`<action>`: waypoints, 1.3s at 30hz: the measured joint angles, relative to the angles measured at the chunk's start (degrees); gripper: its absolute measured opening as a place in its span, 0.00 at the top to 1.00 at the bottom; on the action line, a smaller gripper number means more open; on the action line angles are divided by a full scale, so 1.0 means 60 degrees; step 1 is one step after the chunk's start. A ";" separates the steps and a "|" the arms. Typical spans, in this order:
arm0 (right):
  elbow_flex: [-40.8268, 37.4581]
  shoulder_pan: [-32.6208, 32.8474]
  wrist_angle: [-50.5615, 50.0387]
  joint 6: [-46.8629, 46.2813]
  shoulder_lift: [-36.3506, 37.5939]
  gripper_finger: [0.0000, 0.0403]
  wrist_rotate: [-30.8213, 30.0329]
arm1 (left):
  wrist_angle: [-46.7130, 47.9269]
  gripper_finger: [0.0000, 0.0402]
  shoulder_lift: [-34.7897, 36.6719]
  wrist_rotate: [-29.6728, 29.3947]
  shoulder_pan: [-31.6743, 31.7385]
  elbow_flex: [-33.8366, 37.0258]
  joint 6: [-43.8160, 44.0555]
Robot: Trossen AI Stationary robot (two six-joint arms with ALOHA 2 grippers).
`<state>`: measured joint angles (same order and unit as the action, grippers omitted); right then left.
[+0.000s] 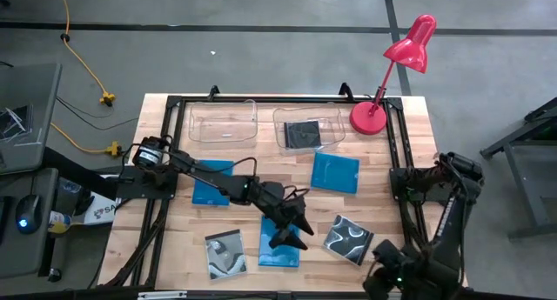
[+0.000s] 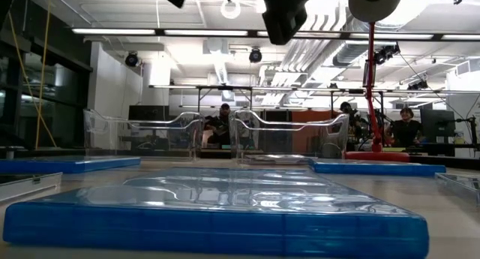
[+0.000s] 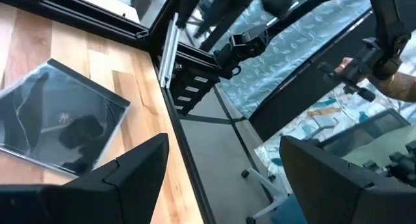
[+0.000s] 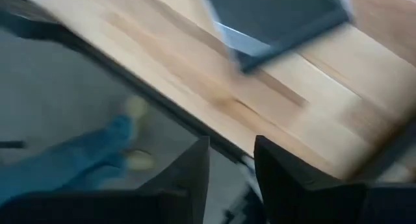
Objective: Pick & place jewel cases by type
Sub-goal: Put the top right blue CD case into the left transparent bin
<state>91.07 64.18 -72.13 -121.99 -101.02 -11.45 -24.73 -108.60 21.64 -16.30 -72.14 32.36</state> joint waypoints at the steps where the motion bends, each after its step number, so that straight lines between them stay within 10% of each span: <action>1: 0.0000 0.0089 -0.0159 -0.0171 -0.0079 0.76 0.0226 | -0.0002 0.27 0.0000 -0.0215 -0.0099 0.0000 0.0075; 14: -0.0013 -0.0338 -0.0192 -0.0881 -0.1595 0.73 0.1465 | -0.1496 0.27 -0.0914 -0.1002 -0.0363 -0.0055 0.1189; 39: 0.0488 -0.3430 -0.2901 0.1477 0.0141 0.73 -0.1929 | 0.0113 0.27 -0.0992 0.0346 0.2097 -0.0058 0.0431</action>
<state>94.00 43.61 -89.54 -113.12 -100.18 -23.03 -24.05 -114.55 23.71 -3.72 -72.49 34.95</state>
